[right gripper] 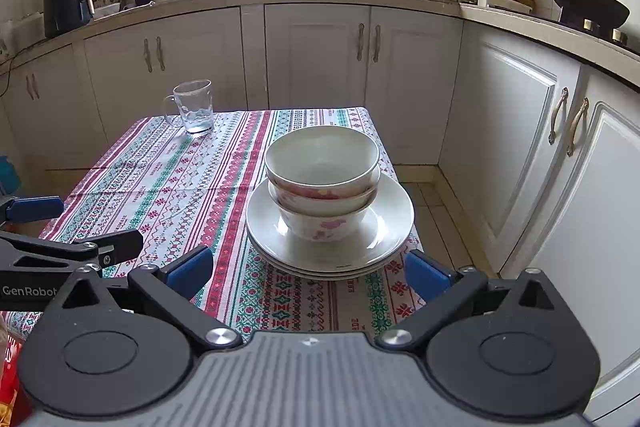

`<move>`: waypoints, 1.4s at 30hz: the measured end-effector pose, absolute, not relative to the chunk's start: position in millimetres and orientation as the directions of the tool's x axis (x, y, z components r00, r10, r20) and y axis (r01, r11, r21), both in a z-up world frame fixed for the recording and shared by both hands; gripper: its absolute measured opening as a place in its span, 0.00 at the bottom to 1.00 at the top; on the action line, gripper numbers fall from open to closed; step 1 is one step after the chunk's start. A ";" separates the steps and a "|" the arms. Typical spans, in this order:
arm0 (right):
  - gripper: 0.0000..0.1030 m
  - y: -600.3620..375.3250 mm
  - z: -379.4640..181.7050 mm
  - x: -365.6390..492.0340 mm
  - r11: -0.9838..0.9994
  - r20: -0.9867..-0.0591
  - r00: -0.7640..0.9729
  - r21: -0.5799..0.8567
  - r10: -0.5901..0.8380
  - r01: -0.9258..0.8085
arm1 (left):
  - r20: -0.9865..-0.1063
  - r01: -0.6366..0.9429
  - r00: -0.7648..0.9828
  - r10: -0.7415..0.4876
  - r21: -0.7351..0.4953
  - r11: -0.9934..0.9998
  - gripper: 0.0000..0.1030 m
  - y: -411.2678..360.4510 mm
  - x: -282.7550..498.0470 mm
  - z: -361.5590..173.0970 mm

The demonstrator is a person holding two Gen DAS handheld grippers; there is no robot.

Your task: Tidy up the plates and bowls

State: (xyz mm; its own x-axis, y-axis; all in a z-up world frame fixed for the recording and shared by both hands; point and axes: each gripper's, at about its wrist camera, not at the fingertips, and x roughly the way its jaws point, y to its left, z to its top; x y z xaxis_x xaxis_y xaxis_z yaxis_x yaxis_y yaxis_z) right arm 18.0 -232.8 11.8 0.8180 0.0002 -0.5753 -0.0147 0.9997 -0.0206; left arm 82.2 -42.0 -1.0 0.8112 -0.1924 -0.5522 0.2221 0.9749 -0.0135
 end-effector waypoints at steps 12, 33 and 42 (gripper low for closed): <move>1.00 -232.2 13.7 16.6 1.000 -0.571 0.821 -0.021 0.003 -0.018 | -0.553 0.212 0.812 -0.187 -0.019 0.977 0.99 -40.4 81.1 1.6; 1.00 -229.2 14.8 16.9 0.999 -0.567 0.824 -0.039 -0.008 -0.018 | -0.557 0.209 0.810 -0.186 -0.022 0.978 0.99 -38.7 81.6 0.5; 1.00 -228.4 14.5 15.3 0.999 -0.563 0.826 -0.045 -0.012 -0.017 | -0.557 0.208 0.810 -0.185 -0.023 0.978 0.99 -38.8 81.6 0.3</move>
State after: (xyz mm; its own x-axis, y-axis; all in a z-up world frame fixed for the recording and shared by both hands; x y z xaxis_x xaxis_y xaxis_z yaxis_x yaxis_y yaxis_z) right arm 15.3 -228.4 14.5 0.8262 -0.0115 -0.5632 -0.0170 0.9988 -0.0454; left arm 81.6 -38.8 0.3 0.8098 -0.1854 -0.5566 0.2080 0.9779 -0.0231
